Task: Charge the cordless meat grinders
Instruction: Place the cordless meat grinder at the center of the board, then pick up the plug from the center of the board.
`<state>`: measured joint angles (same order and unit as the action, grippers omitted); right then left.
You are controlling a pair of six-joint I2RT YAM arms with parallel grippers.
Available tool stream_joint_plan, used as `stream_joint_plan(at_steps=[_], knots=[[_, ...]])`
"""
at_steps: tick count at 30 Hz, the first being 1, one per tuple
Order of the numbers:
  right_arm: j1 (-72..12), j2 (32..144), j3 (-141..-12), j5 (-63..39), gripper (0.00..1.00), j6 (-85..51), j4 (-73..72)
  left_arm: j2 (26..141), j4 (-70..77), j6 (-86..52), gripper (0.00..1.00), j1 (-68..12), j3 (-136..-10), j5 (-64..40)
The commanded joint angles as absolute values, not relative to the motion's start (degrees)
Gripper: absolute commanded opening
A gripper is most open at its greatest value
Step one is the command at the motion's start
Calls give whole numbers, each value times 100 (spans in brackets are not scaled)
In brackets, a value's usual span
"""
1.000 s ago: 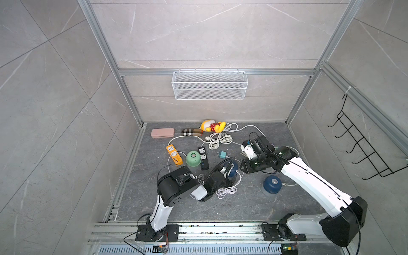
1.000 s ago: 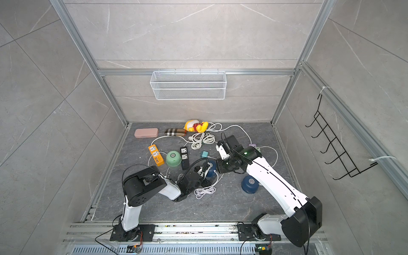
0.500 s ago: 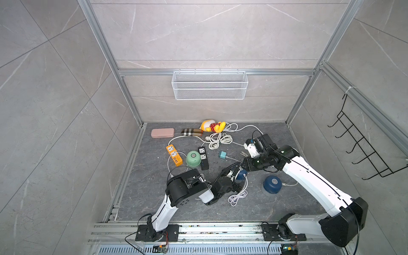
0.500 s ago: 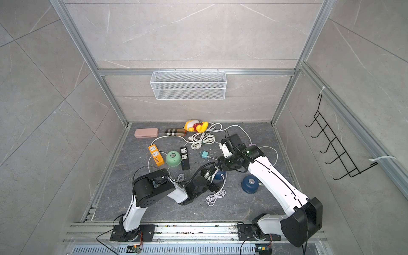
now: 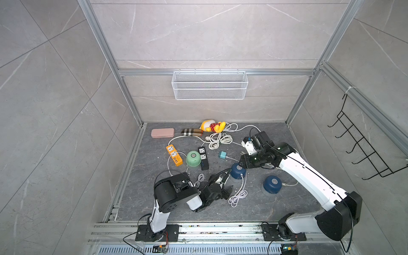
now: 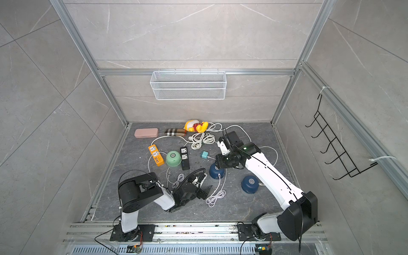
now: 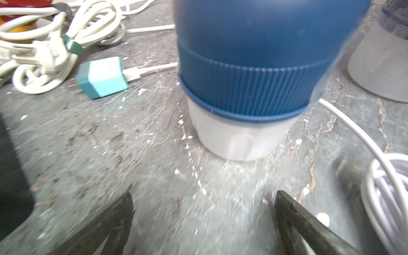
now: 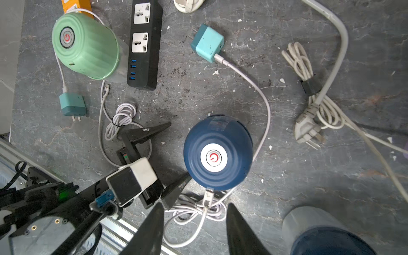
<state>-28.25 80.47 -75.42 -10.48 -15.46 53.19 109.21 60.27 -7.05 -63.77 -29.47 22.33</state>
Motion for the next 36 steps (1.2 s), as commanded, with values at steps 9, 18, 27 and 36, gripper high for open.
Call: stream_joint_plan(at_steps=[9, 18, 27, 36], knots=[[-2739, 9026, -8476, -804, 46, -1483, 4996, 8520, -287, -2529, 97, -5543, -4845, 2303], [-2724, 10811, -9874, -978, 49, -991, 5097, 7376, -1272, -3320, 100, -3993, -4989, 765], [-3094, 12226, -10695, -12, 53, -555, 5617, 6693, -1319, -3595, 100, -3371, -4509, 281], [-3212, 13163, -11304, 406, 54, -448, 5901, 5928, -1206, -3672, 100, -3324, -4025, 498]])
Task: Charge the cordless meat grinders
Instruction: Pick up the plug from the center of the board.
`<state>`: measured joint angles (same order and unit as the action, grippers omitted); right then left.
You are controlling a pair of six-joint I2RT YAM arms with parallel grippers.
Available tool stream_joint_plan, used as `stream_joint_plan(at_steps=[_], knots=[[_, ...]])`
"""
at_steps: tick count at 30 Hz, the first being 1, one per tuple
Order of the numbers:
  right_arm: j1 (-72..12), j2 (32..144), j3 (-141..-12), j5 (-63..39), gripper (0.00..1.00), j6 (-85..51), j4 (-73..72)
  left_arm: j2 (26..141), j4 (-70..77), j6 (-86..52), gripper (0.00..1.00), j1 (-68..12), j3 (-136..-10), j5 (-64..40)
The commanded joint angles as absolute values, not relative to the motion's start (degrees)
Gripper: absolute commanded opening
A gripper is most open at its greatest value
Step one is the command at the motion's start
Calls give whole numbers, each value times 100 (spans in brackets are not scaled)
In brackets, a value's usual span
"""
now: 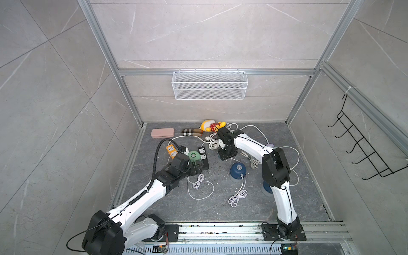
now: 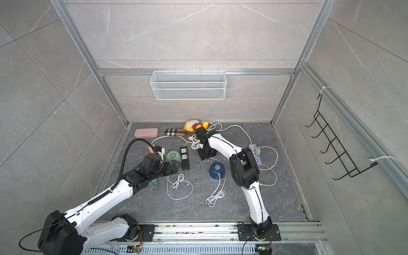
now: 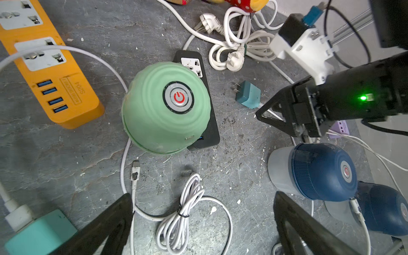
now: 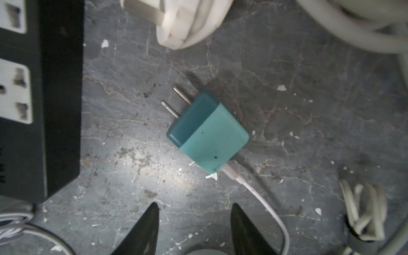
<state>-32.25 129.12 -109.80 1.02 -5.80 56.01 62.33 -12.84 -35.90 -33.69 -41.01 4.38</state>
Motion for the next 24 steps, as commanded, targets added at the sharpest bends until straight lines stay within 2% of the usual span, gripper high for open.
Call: stream_joint_plan(at_steps=[1, 13, 24], knots=[[-3216, 13256, -11391, 436, 54, -431, 5936, 5823, -1192, -3669, 100, -3322, -3984, 539], [-3130, 14247, -12841, 857, 54, -407, 6462, 5409, -845, -3647, 100, -3313, -3683, 571], [-2982, 15153, -14301, 741, 54, -212, 7080, 5812, -757, -3568, 100, -3314, -3823, 451]])
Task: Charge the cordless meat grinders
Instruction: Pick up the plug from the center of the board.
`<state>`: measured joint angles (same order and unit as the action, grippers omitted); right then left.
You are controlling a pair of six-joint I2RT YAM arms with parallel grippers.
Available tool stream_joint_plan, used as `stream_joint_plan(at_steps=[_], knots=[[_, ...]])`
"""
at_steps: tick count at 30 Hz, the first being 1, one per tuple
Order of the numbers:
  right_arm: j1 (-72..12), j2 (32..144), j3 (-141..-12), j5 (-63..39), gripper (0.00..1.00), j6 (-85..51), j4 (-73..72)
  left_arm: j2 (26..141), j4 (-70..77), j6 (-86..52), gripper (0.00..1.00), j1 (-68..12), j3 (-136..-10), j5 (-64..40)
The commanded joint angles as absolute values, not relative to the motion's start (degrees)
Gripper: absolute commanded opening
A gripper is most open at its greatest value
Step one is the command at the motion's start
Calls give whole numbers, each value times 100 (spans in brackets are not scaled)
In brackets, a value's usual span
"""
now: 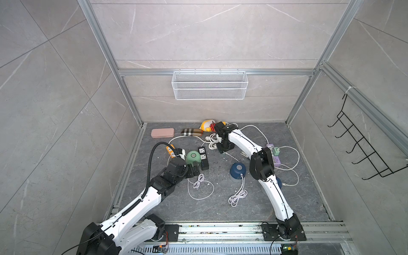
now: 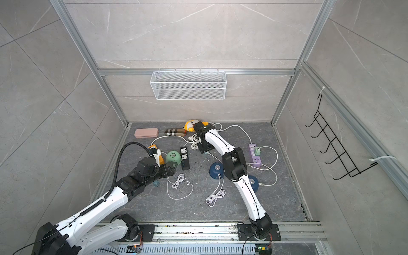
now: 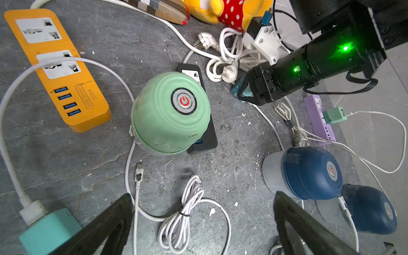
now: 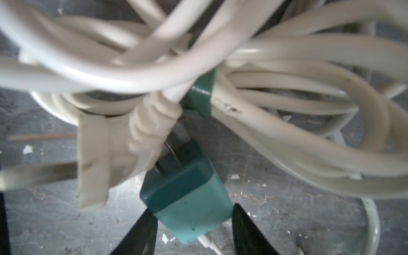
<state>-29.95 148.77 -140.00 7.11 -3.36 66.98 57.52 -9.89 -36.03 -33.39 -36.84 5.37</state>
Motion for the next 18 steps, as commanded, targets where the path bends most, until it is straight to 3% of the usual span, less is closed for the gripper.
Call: stream_joint_plan(at_steps=[1, 12, 15, 18], knots=[[-2964, 15218, -14423, 725, 54, -187, 7120, 5842, -741, -3576, 100, -3314, -3831, 440], [-2920, 15636, -15223, 488, 54, 110, 7271, 5959, -771, -3609, 100, -3313, -3877, 413], [-2918, 15667, -15285, 426, 51, 132, 7328, 5945, -798, -3624, 99, -3314, -3876, 422], [-2923, 15519, -15082, 370, 41, 132, 7255, 5956, -813, -3625, 99, -3319, -3905, 363]])
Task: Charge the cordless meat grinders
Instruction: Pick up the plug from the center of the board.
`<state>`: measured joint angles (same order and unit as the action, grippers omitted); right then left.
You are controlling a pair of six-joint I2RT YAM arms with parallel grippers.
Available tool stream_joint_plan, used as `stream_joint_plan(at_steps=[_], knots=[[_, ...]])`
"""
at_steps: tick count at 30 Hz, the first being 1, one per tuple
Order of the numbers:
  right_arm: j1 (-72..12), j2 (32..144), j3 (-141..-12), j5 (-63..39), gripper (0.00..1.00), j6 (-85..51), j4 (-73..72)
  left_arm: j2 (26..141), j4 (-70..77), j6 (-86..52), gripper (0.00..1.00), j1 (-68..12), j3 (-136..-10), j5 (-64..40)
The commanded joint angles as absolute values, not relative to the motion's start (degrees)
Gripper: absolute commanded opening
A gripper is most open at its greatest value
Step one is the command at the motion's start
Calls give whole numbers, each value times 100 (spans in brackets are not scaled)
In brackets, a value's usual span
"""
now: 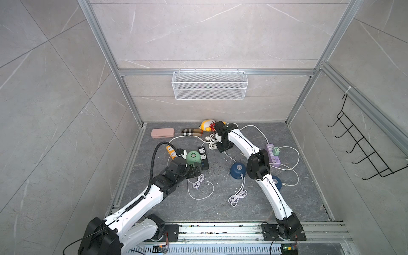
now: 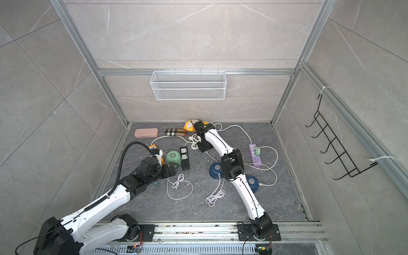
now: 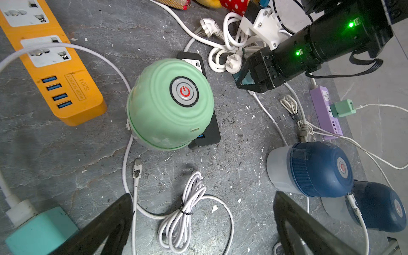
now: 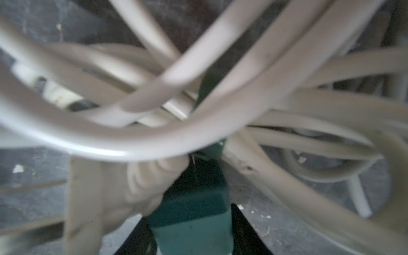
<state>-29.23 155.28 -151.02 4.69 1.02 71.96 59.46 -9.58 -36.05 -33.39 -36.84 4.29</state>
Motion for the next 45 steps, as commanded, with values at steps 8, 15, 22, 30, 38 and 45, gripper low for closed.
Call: stream_joint_plan(at_steps=[8, 15, 22, 30, 38, 45], knots=[[-3042, 13746, -13104, 310, 30, 81, 6184, 6404, -1691, -3554, 94, -3153, -4697, -102], [-3233, 11805, -11046, -133, 25, 260, 5066, 6785, -1934, -3823, 94, -2626, -5386, -1755], [-3619, 10277, -9357, -1028, 24, 796, 4091, 6925, -2027, -4360, 99, -2295, -5941, -3015], [-3949, 9786, -8733, -1426, 23, 853, 3868, 7065, -1252, -5002, 90, -2294, -5654, -3741], [-4078, 9659, -8591, -1638, 23, 671, 3711, 7287, -1003, -5095, 80, -2409, -5367, -3887], [-4183, 9713, -8662, -1698, 23, 668, 3744, 7512, -586, -5289, 75, -2478, -5209, -3998]])
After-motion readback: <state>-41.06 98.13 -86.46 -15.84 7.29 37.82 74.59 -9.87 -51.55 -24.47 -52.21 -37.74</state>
